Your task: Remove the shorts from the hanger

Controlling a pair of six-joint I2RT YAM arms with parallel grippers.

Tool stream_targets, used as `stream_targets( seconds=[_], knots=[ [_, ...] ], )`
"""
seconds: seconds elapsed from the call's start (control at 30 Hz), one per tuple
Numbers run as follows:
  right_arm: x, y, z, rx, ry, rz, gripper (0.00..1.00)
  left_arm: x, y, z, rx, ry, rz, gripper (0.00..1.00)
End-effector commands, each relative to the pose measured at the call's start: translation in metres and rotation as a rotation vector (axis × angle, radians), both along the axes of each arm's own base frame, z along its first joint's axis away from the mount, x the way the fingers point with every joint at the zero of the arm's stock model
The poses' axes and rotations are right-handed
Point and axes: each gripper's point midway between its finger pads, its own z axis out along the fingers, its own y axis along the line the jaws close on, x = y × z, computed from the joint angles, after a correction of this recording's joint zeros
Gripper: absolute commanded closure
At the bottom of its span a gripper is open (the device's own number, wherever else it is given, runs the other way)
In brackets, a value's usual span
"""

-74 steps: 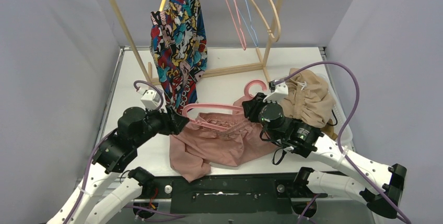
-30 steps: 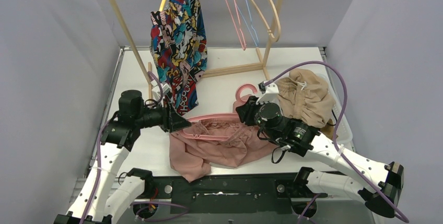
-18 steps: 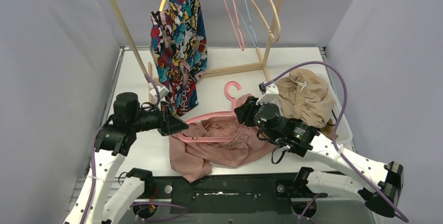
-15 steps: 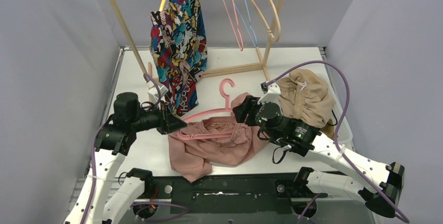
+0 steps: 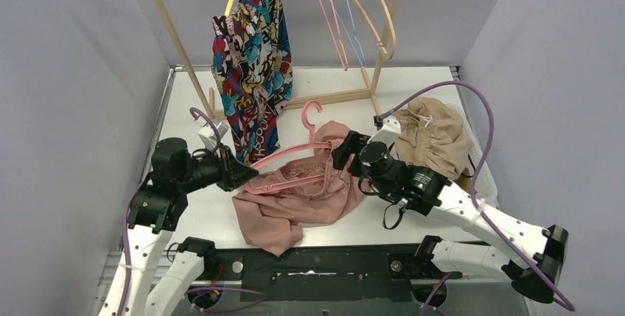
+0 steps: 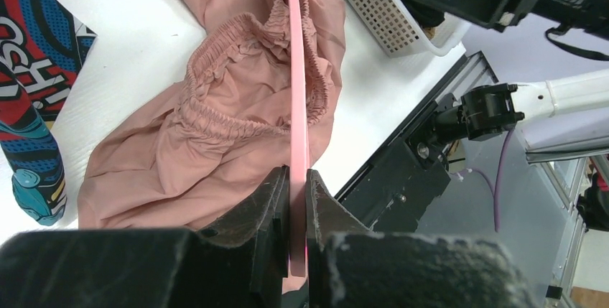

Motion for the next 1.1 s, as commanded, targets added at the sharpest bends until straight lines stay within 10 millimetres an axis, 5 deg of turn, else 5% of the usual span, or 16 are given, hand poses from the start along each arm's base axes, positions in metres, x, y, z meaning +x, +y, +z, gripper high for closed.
stream_targets(
  seconds=[0.0, 0.1, 0.3, 0.6, 1.07],
  knots=[
    [0.021, 0.009, -0.02, 0.051, 0.021, -0.098, 0.31, 0.008, -0.001, 0.01, -0.017, -0.061, 0.008, 1.0],
    [0.04, 0.042, -0.023, 0.171, 0.04, 0.014, 0.31, 0.009, -0.001, 0.009, -0.029, -0.049, 0.016, 1.0],
    [0.064, 0.038, -0.062, 0.073, 0.154, -0.044, 0.43, 0.004, 0.001, 0.005, -0.023, -0.033, 0.033, 1.0],
    [0.066, 0.021, -0.091, 0.058, 0.203, -0.063, 0.89, 0.005, 0.007, 0.01, -0.009, -0.052, 0.073, 1.0],
    [0.06, -0.028, -0.102, 0.1, 0.218, -0.191, 0.97, 0.001, 0.028, 0.028, -0.01, -0.138, 0.219, 1.0]
  ],
)
